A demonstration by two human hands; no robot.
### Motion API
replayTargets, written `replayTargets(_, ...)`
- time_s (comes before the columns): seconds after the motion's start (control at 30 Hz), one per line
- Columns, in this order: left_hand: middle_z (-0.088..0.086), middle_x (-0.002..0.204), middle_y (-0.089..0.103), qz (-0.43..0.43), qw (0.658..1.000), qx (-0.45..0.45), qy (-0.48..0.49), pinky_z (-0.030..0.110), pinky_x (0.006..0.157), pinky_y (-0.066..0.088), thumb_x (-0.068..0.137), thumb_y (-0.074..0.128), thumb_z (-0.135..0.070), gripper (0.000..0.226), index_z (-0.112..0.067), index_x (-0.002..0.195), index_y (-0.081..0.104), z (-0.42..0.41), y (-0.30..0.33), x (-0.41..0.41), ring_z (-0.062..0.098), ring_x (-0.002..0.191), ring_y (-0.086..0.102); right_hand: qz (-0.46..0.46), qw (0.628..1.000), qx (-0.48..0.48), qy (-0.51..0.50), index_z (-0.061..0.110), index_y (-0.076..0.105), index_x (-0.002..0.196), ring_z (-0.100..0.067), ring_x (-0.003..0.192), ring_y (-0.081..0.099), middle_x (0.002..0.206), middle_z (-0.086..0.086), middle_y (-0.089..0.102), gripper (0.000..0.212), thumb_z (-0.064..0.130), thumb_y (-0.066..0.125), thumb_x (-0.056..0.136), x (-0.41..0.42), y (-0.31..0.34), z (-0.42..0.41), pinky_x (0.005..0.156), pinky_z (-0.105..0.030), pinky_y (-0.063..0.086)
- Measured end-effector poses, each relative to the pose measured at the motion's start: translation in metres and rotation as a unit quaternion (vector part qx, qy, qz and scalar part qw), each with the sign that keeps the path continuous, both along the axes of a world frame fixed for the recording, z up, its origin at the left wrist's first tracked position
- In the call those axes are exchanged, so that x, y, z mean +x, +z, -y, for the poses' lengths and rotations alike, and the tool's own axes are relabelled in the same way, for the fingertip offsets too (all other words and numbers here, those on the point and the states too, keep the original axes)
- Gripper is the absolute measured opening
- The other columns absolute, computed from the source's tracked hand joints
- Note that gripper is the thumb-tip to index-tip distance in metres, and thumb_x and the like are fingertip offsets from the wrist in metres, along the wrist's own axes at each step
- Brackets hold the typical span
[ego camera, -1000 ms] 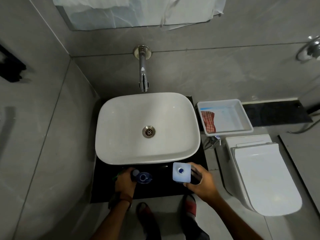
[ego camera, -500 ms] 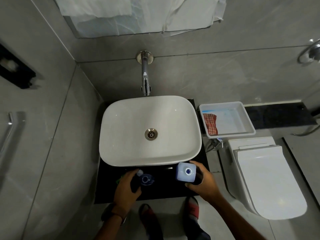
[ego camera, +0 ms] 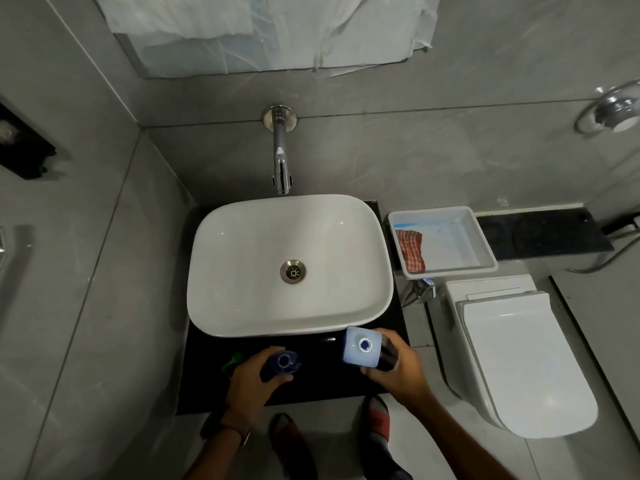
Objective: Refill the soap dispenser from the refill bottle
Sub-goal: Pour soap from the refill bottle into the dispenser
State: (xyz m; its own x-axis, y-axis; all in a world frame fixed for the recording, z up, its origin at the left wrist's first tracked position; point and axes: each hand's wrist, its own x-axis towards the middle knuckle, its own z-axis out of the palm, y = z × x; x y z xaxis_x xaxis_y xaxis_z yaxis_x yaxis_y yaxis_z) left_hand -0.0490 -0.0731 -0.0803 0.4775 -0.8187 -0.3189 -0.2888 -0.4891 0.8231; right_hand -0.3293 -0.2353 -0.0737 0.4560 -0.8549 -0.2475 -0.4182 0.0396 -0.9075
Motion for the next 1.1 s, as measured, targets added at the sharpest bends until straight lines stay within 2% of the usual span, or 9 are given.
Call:
replayTargets(0.17, -0.017, 0.113, 0.072, 0.041, 0.997, -0.059, -0.024, 0.027, 0.097, 0.054, 0.063, 0.094, -0.027, 0.057, -0.034, 0.114, 0.069, 0.003, 0.033, -0.007, 0.000, 0.107, 0.067, 0.001, 0.999, -0.033, 0.001, 0.039, 0.066, 0.123, -0.011, 0.115, 0.072, 0.120, 0.011, 0.076, 0.073, 0.010, 0.097, 0.063, -0.009, 0.013, -0.007, 0.098, -0.029, 0.060)
replayTargets(0.3, -0.022, 0.112, 0.072, 0.054, 0.992, -0.112, -0.032, 0.016, 0.095, 0.051, 0.065, 0.091, -0.040, 0.053, -0.035, 0.114, 0.070, 0.012, 0.083, -0.006, 0.001, 0.106, 0.068, -0.008, 0.996, -0.089, -0.007, 0.046, 0.068, 0.120, -0.002, 0.107, 0.073, 0.117, 0.018, 0.076, 0.072, 0.022, 0.100, 0.060, -0.015, 0.051, -0.005, 0.090, -0.015, 0.058)
replayTargets(0.43, -0.024, 0.110, 0.073, 0.044, 0.987, -0.153, -0.013, 0.014, 0.087, 0.055, 0.065, 0.093, -0.032, 0.053, -0.039, 0.112, 0.070, 0.031, 0.136, 0.004, 0.001, 0.102, 0.070, 0.001, 0.987, -0.156, -0.037, 0.043, 0.069, 0.120, -0.001, 0.103, 0.073, 0.112, 0.020, 0.076, 0.074, 0.019, 0.101, 0.057, -0.008, 0.104, 0.010, 0.088, -0.021, 0.062)
replayTargets(0.53, -0.024, 0.107, 0.074, 0.041, 0.983, -0.178, -0.005, 0.014, 0.082, 0.056, 0.063, 0.094, -0.029, 0.058, -0.030, 0.116, 0.071, 0.051, 0.170, 0.012, 0.001, 0.099, 0.071, 0.013, 0.978, -0.204, -0.035, 0.044, 0.068, 0.121, -0.003, 0.101, 0.073, 0.113, 0.018, 0.074, 0.071, 0.039, 0.098, 0.056, 0.004, 0.149, 0.029, 0.085, -0.019, 0.061)
replayTargets(0.6, -0.025, 0.104, 0.074, 0.040, 0.981, -0.189, -0.013, 0.012, 0.081, 0.056, 0.062, 0.094, -0.028, 0.059, -0.028, 0.116, 0.071, 0.063, 0.190, 0.016, 0.000, 0.098, 0.070, 0.015, 0.971, -0.236, -0.021, 0.036, 0.069, 0.127, -0.008, 0.103, 0.073, 0.117, 0.011, 0.074, 0.075, 0.041, 0.098, 0.058, 0.012, 0.178, 0.043, 0.087, -0.029, 0.063)
replayTargets(0.67, -0.025, 0.102, 0.074, 0.038, 0.979, -0.200, -0.023, 0.013, 0.080, 0.057, 0.062, 0.093, -0.030, 0.060, -0.028, 0.118, 0.070, 0.073, 0.208, 0.018, 0.000, 0.097, 0.070, 0.005, 0.959, -0.284, -0.013, 0.029, 0.070, 0.128, -0.014, 0.103, 0.072, 0.118, 0.006, 0.074, 0.077, 0.033, 0.101, 0.058, 0.021, 0.203, 0.056, 0.088, -0.041, 0.064)
replayTargets(0.7, -0.025, 0.103, 0.073, 0.040, 0.978, -0.203, -0.030, 0.014, 0.080, 0.058, 0.062, 0.091, -0.034, 0.062, -0.026, 0.119, 0.070, 0.077, 0.214, 0.019, -0.001, 0.096, 0.070, -0.001, 0.951, -0.309, -0.011, 0.028, 0.070, 0.128, -0.016, 0.101, 0.072, 0.117, 0.006, 0.074, 0.077, 0.032, 0.101, 0.058, 0.026, 0.216, 0.060, 0.086, -0.042, 0.063)
replayTargets(0.87, -0.031, 0.099, 0.069, 0.054, 0.971, -0.225, -0.058, 0.012, 0.077, 0.057, 0.059, 0.084, -0.052, 0.071, -0.023, 0.122, 0.069, 0.089, 0.240, 0.015, -0.002, 0.096, 0.069, -0.047, 0.904, -0.424, 0.009, 0.036, 0.066, 0.127, -0.014, 0.096, 0.071, 0.116, 0.012, 0.074, 0.075, 0.034, 0.094, 0.058, 0.044, 0.267, 0.069, 0.076, -0.038, 0.062)
replayTargets(1.1, -0.022, 0.104, 0.073, 0.071, 0.962, -0.257, -0.066, 0.018, 0.079, 0.060, 0.065, 0.088, -0.045, 0.064, -0.023, 0.123, 0.069, 0.098, 0.264, 0.016, 0.003, 0.097, 0.071, -0.116, 0.834, -0.537, 0.047, 0.027, 0.069, 0.129, -0.024, 0.100, 0.073, 0.120, 0.005, 0.074, 0.073, 0.030, 0.093, 0.061, 0.057, 0.305, 0.077, 0.070, -0.035, 0.059)
